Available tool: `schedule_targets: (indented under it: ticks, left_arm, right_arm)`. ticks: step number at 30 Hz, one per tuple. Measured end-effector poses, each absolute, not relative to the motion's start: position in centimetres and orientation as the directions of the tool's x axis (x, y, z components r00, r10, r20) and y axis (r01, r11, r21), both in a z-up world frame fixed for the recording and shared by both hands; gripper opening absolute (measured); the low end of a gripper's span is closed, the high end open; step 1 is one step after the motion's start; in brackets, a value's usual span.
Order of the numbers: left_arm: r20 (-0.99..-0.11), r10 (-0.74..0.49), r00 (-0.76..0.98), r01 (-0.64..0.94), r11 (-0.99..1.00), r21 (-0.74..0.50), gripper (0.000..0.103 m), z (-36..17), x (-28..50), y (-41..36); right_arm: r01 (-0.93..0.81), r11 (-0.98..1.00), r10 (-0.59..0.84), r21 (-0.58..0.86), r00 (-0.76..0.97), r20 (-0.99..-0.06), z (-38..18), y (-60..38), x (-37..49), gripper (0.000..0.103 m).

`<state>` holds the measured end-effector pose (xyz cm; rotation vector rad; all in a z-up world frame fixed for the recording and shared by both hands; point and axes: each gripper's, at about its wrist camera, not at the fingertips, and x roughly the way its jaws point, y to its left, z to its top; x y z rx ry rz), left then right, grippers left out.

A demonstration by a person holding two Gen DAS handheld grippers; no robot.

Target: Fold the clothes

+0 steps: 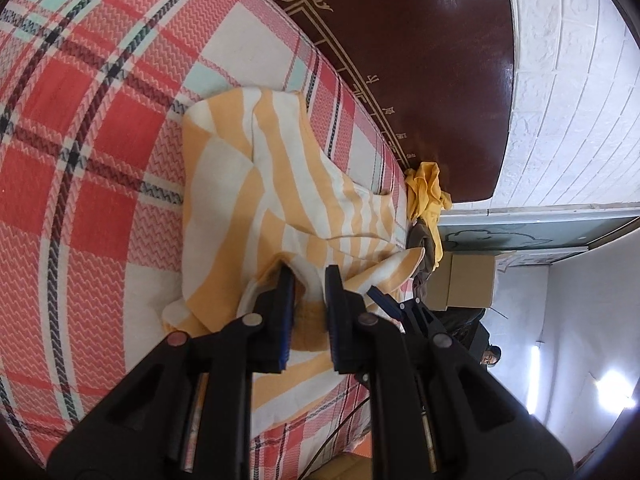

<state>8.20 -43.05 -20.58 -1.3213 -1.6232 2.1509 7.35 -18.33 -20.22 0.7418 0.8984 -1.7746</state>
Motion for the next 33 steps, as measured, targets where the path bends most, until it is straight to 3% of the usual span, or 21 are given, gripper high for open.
schedule_targets:
  ticks: [2,7,12,13,14,16,22,23,27,29,33]
  left_arm:
    - [-0.55,0.569,-0.612,0.365,-0.414,-0.834,0.015,-20.3,8.0,-43.2]
    - [-0.555,0.515,-0.653,0.353,-0.442,-0.825,0.015,-19.4,7.8,-43.6]
    - [-0.601,0.437,-0.669,0.358,-0.519,-0.776,0.017,-18.8,8.2,-43.1]
    - [-0.604,0.441,-0.664,0.356,-0.524,-0.774,0.019,-18.9,8.4,-43.1]
    - [-0.606,0.445,-0.659,0.354,-0.528,-0.772,0.023,-19.0,8.5,-43.1]
    - [-0.603,0.455,-0.655,0.355,-0.519,-0.778,0.026,-19.4,8.6,-43.2]
    - [-0.582,0.469,-0.664,0.36,-0.481,-0.799,0.026,-19.7,8.6,-43.4]
    - [-0.579,0.475,-0.663,0.36,-0.476,-0.803,0.026,-19.7,8.6,-43.4]
    - [-0.577,0.461,-0.674,0.362,-0.475,-0.802,0.026,-19.2,9.1,-43.7]
    - [-0.558,0.446,-0.7,0.343,-0.475,-0.81,0.026,-18.6,9.7,-44.0]
    - [-0.489,0.396,-0.777,0.261,-0.505,-0.823,0.043,-16.8,11.1,-43.7]
  right_arm:
    - [0.948,-0.263,-0.507,-0.178,-0.293,-0.811,-19.7,-18.8,6.2,0.008]
    - [0.91,-0.403,-0.538,-0.095,-0.319,-0.78,-17.7,-20.1,1.9,0.009]
    - [0.87,-0.491,-0.575,0.033,-0.296,-0.763,-16.7,-19.9,-1.0,0.023]
    - [0.884,-0.465,-0.599,0.045,-0.276,-0.752,-16.4,-19.4,-0.6,0.03]
    - [0.907,-0.42,-0.615,0.034,-0.256,-0.746,-16.2,-18.9,0.5,0.046]
    - [0.945,-0.327,-0.616,-0.032,-0.238,-0.751,-16.3,-18.1,3.0,0.058]
    - [0.946,-0.15,-0.476,-0.288,-0.325,-0.817,-19.8,-19.3,7.7,0.058]
    - [0.941,-0.154,-0.461,-0.302,-0.339,-0.82,-20.3,-19.6,7.5,0.053]
    - [0.925,-0.238,-0.461,-0.295,-0.375,-0.804,-19.8,-21.0,5.5,0.028]
    - [0.899,-0.313,-0.456,-0.306,-0.425,-0.782,-18.9,-21.8,3.9,0.027]
    - [0.855,-0.46,-0.467,-0.24,-0.463,-0.753,-17.2,-22.7,0.5,0.032]
